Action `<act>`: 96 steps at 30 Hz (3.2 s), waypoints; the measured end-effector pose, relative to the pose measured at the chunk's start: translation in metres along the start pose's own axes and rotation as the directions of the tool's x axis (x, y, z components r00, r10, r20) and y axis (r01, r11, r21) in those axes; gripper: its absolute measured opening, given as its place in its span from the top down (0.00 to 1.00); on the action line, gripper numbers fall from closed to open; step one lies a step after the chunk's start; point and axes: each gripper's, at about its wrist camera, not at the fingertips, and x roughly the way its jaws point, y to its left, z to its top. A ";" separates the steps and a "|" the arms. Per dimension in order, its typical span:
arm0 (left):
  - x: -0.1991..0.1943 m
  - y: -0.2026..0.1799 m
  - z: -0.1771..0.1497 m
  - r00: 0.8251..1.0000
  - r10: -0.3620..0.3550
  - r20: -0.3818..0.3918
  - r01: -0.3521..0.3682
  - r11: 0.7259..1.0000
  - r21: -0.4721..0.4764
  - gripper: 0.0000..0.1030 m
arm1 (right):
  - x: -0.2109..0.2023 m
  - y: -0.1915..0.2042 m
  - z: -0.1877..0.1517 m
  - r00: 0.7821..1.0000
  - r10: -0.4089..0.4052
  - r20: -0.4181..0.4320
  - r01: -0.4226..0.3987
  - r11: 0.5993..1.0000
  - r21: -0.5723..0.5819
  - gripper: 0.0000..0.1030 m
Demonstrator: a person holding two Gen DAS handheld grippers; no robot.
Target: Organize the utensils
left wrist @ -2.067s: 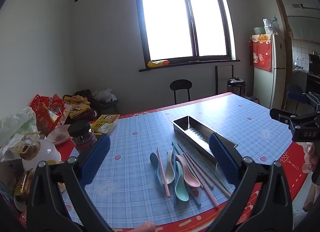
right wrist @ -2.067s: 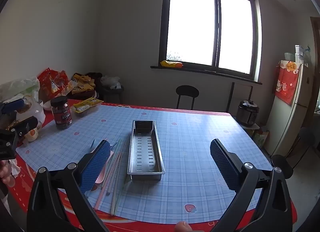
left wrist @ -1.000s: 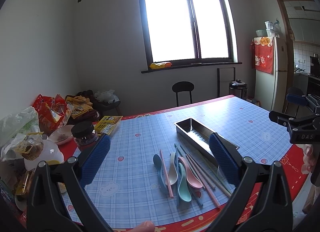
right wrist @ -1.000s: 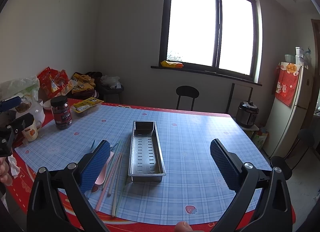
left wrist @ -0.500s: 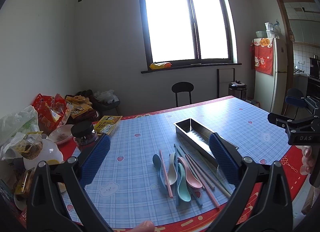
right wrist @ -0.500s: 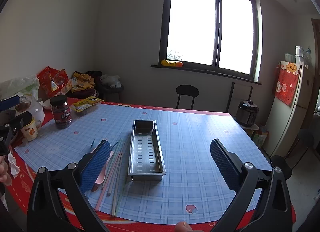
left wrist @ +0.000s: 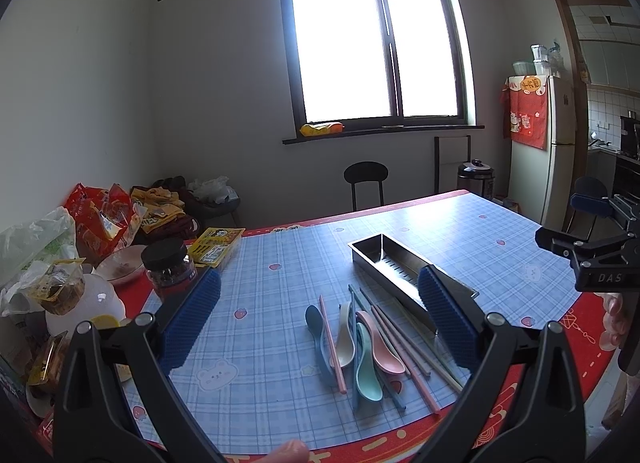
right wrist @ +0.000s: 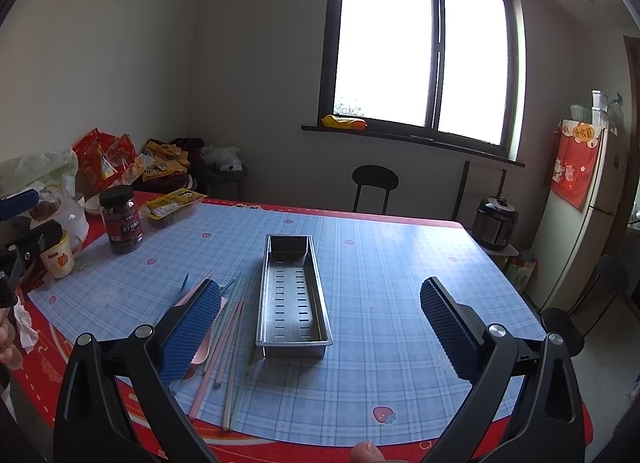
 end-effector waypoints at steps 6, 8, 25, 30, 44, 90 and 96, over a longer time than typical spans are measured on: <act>0.001 0.000 -0.003 1.000 -0.001 -0.005 0.001 1.000 -0.008 0.05 | 0.000 -0.001 -0.001 1.000 0.001 -0.001 -0.001 1.000 0.001 0.05; 0.001 0.000 -0.004 1.000 -0.001 -0.006 0.001 1.000 -0.008 0.05 | 0.000 -0.001 0.000 1.000 0.000 -0.001 0.000 1.000 0.000 0.05; 0.011 0.005 -0.010 0.999 -0.013 -0.033 0.012 0.999 -0.046 0.05 | 0.005 -0.001 -0.004 1.000 0.010 -0.010 -0.010 1.000 0.005 0.05; 0.024 0.018 -0.020 0.997 -0.053 -0.052 0.047 0.993 -0.112 0.05 | 0.016 -0.001 -0.012 0.996 0.087 -0.026 -0.087 0.996 0.028 0.05; 0.084 0.033 -0.074 0.981 -0.075 -0.178 0.042 0.982 -0.183 0.05 | 0.117 0.025 -0.081 0.928 0.197 -0.315 -0.189 0.980 0.058 0.06; 0.163 0.033 -0.102 0.909 -0.241 -0.341 0.160 0.955 -0.248 0.82 | 0.181 0.085 -0.103 0.828 0.310 -0.467 -0.366 0.930 -0.031 0.90; 0.206 0.027 -0.096 0.847 -0.332 -0.414 0.217 0.929 -0.301 0.88 | 0.180 0.086 -0.103 0.828 0.310 -0.468 -0.366 0.930 -0.031 0.90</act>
